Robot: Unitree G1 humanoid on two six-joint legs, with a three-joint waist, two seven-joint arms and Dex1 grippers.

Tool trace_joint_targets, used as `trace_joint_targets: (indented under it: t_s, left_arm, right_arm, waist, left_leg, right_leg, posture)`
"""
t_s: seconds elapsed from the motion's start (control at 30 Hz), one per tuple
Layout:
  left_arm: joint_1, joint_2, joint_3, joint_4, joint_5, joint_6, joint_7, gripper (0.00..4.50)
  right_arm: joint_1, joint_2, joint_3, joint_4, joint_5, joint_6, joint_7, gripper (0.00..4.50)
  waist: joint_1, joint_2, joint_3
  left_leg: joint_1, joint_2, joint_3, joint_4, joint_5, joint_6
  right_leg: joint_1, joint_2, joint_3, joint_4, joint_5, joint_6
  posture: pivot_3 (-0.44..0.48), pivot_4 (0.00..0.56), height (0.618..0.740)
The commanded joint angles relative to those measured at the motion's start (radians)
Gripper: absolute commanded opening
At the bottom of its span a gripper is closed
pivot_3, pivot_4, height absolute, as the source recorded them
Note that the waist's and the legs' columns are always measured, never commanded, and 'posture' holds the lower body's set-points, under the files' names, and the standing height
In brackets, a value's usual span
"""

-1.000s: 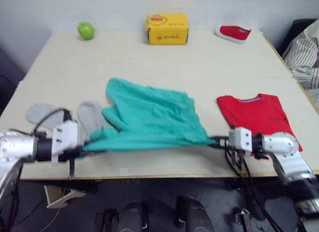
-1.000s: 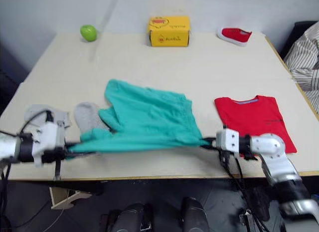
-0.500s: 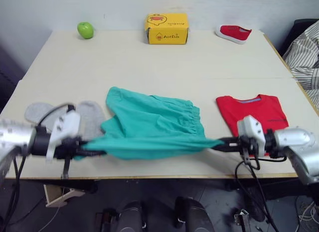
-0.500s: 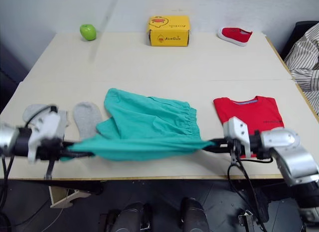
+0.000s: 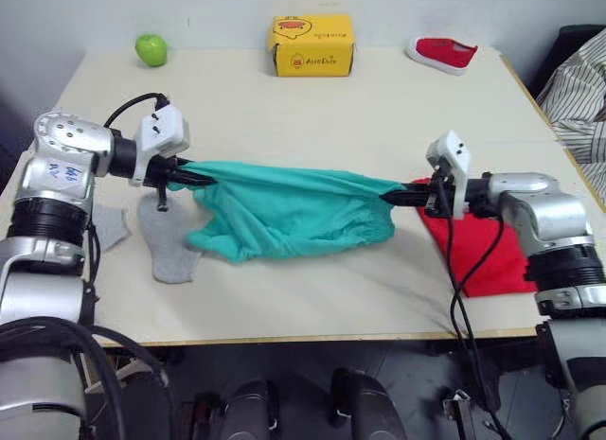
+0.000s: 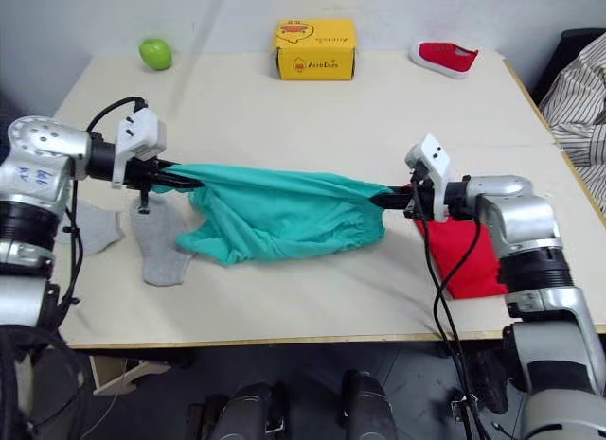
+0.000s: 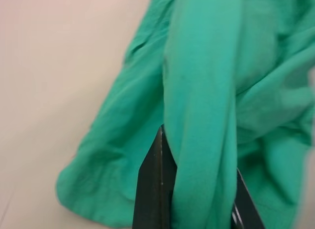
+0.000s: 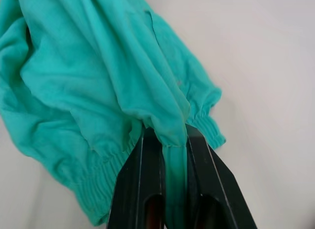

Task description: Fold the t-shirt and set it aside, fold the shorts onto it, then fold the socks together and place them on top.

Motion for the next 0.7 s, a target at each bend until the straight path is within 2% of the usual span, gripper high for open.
trace_joint_targets:
  t_s: [0.03,0.27,0.3,0.47,0.67,0.7]
  left_arm:
    - [-0.05,-0.006,0.019,0.141,0.065,-0.092,0.087,0.0]
    - [-0.067,-0.044,0.108,0.254,0.053,-0.057,0.136,0.0]
    - [-0.067,-0.046,0.122,0.257,0.049,-0.045,0.142,0.25]
    - [-0.062,-0.052,0.187,0.261,0.032,-0.02,0.177,1.63]
    - [-0.006,-0.014,0.314,0.245,-0.013,-0.097,0.348,3.59]
    - [0.009,-0.006,0.339,0.244,-0.024,-0.113,0.379,3.61]
  right_arm:
    - [-0.017,0.025,-0.026,0.013,-0.033,-0.031,-0.045,0.05]
    - [-0.002,0.094,-0.08,0.018,-0.049,-0.092,-0.136,0.05]
    - [-0.001,0.101,-0.091,0.014,-0.038,-0.077,-0.142,0.05]
    - [0.012,0.124,-0.132,-0.004,-0.028,-0.085,-0.18,1.67]
    - [0.081,0.1,-0.211,-0.019,-0.074,-0.343,-0.26,3.83]
    - [0.105,0.092,-0.224,-0.03,-0.083,-0.412,-0.264,4.17]
  waist:
    - [-0.006,0.0,0.0]
    - [-0.026,0.0,0.0]
    - [-0.027,0.0,0.0]
    - [-0.026,0.0,0.0]
    - [-0.026,0.0,0.0]
    - [-0.026,0.0,0.0]
  left_leg:
    - [0.0,0.0,0.0,0.0,0.0,0.0]
    - [0.0,-0.001,0.001,0.0,0.002,0.002]
    - [0.001,-0.001,0.001,0.0,0.002,0.002]
    - [0.002,-0.001,0.002,0.0,0.002,0.002]
    - [0.002,-0.002,0.002,0.0,0.002,0.002]
    - [0.002,-0.002,0.002,0.0,0.002,0.002]
  right_leg:
    - [0.0,0.0,0.0,0.0,0.0,0.0]
    - [0.0,-0.001,0.002,0.001,0.001,0.002]
    - [0.0,-0.001,0.003,0.002,0.001,0.002]
    - [0.0,-0.002,0.005,0.004,0.001,0.002]
    - [0.0,-0.003,0.005,0.005,0.001,0.002]
    - [0.0,-0.003,0.006,0.005,0.001,0.002]
  posture:
    - [0.0,0.15,0.74]
    - [0.0,0.15,0.74]
    - [0.0,0.15,0.74]
    - [0.0,0.15,0.74]
    - [0.0,0.15,0.74]
    - [0.0,0.15,0.74]
